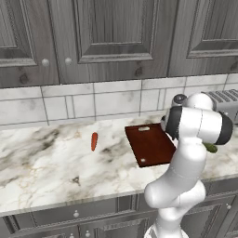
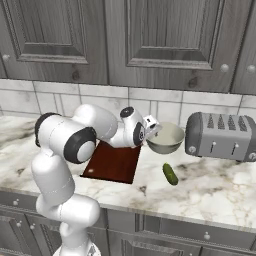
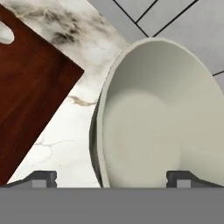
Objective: Place the two vegetables and bowl onto the tray for setting up a vegetable dip station.
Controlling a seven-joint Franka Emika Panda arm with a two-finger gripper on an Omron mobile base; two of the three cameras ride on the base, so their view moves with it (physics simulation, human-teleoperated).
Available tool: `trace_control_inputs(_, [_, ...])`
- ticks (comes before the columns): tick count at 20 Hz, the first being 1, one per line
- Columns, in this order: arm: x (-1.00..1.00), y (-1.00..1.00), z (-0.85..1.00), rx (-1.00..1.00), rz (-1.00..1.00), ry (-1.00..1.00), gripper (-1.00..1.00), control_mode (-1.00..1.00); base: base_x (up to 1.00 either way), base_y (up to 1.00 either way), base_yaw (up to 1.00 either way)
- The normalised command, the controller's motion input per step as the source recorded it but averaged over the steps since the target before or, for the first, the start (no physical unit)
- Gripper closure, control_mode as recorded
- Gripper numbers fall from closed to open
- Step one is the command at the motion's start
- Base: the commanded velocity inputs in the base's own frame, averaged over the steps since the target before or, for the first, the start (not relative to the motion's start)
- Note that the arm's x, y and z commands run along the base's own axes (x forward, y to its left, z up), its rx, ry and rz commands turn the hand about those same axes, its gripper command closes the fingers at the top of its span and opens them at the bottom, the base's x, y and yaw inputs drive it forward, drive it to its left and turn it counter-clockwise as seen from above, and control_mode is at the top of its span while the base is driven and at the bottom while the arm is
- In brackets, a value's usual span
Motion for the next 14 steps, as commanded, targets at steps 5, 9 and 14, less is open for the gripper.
trace_control_inputs(5, [0.15,-0.04,-0.15,0.00,0.00,0.00,-1.00,-1.00,0.00,0.00,0.00])
trace_control_inputs(9, [0.08,-0.01,-0.15,0.00,0.00,0.00,-1.00,-1.00,0.00,0.00,0.00])
trace_control_inputs(14, [0.08,-0.02,-0.13,0.00,0.00,0.01,1.00,-1.00,0.00,0.00,0.00])
